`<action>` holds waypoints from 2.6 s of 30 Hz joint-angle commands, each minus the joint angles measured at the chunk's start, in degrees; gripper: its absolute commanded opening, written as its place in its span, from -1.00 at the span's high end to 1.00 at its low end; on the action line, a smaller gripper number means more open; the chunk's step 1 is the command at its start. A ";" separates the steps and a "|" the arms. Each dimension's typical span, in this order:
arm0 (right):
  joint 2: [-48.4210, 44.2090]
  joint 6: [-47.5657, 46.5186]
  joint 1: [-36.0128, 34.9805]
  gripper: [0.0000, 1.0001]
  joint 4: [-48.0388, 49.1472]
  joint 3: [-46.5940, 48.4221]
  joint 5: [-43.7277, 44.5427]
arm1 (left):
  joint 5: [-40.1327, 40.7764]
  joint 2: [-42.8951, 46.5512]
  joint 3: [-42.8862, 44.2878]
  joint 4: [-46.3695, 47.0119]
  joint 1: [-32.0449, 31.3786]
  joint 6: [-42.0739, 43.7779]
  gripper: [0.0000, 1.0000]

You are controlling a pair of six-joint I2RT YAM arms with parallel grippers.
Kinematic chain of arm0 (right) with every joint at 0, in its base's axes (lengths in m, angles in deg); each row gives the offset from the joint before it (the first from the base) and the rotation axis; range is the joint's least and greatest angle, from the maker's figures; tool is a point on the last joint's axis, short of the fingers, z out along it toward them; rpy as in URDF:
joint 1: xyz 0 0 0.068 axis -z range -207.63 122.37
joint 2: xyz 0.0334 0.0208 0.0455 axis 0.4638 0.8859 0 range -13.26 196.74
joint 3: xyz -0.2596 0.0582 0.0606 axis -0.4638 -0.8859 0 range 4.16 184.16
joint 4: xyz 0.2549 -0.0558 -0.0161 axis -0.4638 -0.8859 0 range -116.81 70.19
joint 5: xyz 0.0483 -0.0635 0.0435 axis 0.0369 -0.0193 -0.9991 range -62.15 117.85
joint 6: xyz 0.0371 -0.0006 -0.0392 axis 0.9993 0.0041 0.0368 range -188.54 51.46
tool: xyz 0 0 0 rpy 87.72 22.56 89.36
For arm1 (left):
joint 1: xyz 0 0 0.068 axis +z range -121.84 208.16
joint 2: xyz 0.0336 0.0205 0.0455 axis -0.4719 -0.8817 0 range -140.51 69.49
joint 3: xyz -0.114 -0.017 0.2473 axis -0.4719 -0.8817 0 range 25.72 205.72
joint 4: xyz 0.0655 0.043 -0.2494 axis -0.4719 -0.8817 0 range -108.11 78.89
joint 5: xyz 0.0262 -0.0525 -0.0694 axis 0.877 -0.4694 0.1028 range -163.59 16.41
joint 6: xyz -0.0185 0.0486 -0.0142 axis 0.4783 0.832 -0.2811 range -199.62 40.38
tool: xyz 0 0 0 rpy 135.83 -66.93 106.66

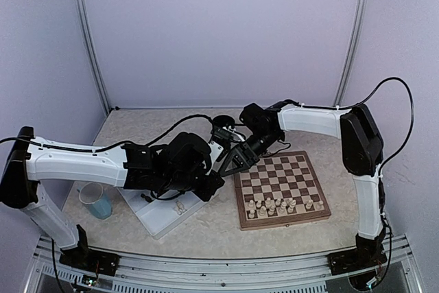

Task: Set up the chess pieces on the board
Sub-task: Pass from the left arm to the right, then place the pawn at f2.

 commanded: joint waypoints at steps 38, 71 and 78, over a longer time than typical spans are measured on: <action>-34.48 -13.27 23.64 0.81 0.44 -34.06 44.80 | 21.80 -1.68 9.34 6.02 4.39 8.52 -0.40; -34.63 -20.45 17.48 0.54 6.31 -47.31 43.55 | 20.64 -3.57 9.24 1.50 4.06 5.02 -0.40; -36.31 -20.42 17.36 0.36 2.40 -43.58 42.49 | 20.38 -3.16 9.38 -2.68 4.90 0.91 -0.39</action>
